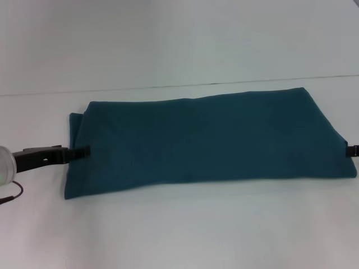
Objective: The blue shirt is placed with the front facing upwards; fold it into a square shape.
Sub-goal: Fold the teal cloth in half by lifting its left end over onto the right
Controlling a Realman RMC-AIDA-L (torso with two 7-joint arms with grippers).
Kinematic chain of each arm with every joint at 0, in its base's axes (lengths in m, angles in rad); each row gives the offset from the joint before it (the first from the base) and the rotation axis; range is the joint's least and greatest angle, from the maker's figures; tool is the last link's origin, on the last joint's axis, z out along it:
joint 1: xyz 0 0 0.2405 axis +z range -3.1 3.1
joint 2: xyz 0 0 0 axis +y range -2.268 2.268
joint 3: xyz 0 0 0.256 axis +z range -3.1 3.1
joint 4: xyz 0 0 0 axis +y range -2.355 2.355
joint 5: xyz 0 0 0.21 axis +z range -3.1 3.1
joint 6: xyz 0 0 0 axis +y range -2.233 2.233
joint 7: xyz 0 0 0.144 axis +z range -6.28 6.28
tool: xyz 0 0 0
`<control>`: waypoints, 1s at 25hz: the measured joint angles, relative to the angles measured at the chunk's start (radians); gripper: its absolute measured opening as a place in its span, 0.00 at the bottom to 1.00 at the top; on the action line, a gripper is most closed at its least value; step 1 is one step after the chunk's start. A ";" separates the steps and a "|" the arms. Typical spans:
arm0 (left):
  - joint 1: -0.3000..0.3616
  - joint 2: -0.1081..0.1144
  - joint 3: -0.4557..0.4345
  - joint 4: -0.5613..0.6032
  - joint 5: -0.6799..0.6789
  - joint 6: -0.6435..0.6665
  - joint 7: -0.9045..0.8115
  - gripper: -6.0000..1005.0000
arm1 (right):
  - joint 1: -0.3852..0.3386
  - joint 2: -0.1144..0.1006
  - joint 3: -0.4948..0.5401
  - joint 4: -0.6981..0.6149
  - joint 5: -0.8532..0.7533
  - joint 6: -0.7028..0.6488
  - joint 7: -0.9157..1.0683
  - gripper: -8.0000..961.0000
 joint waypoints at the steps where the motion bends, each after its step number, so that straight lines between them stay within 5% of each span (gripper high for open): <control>1: 0.000 0.001 0.000 0.000 0.001 0.005 0.000 0.85 | -0.001 0.000 0.001 0.001 -0.004 0.000 0.003 0.71; 25: -0.003 0.001 0.000 0.011 0.025 0.005 0.000 0.85 | 0.021 0.020 0.000 0.099 -0.013 0.087 -0.004 0.69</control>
